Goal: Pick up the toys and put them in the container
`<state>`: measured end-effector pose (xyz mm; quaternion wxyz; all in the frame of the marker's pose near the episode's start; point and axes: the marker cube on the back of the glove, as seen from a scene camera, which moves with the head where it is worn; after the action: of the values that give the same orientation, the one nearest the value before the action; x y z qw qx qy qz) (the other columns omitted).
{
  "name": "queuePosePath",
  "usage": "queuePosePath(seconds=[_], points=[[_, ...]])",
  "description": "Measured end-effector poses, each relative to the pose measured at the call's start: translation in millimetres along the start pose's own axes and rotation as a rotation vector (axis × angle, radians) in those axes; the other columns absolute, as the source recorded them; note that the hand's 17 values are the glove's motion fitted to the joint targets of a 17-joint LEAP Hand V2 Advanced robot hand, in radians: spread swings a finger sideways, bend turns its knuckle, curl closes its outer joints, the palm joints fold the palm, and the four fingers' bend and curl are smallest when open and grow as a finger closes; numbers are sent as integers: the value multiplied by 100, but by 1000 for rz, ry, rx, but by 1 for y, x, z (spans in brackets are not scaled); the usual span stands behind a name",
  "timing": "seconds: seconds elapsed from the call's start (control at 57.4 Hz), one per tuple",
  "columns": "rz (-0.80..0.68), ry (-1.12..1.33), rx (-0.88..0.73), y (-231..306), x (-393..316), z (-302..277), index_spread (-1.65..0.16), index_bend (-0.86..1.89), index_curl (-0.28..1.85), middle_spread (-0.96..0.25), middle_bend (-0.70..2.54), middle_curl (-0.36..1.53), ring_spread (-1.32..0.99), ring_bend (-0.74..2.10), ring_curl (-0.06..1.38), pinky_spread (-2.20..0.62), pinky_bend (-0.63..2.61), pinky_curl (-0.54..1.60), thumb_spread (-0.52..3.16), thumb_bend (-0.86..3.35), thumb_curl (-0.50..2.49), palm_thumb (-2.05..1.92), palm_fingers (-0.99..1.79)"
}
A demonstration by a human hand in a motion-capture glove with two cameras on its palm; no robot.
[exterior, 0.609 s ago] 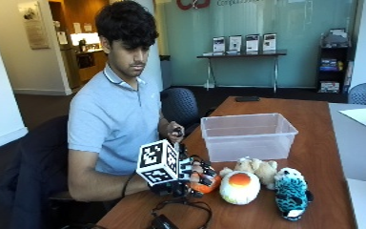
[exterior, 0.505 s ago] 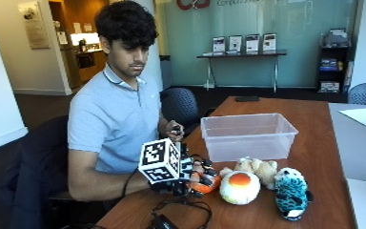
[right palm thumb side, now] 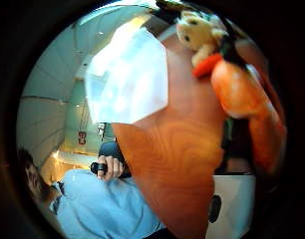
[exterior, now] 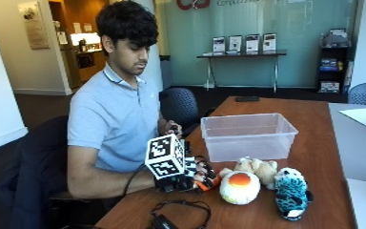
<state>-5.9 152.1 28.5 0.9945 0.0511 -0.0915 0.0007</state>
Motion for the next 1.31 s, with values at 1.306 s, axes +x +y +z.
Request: queuePosePath(seconds=[1.306], points=[[-171,-85,124,-161,-130,-121,-19,22,44,-3,38,36,-3,48,18,-1,76,34,153,22,33,6,30]])
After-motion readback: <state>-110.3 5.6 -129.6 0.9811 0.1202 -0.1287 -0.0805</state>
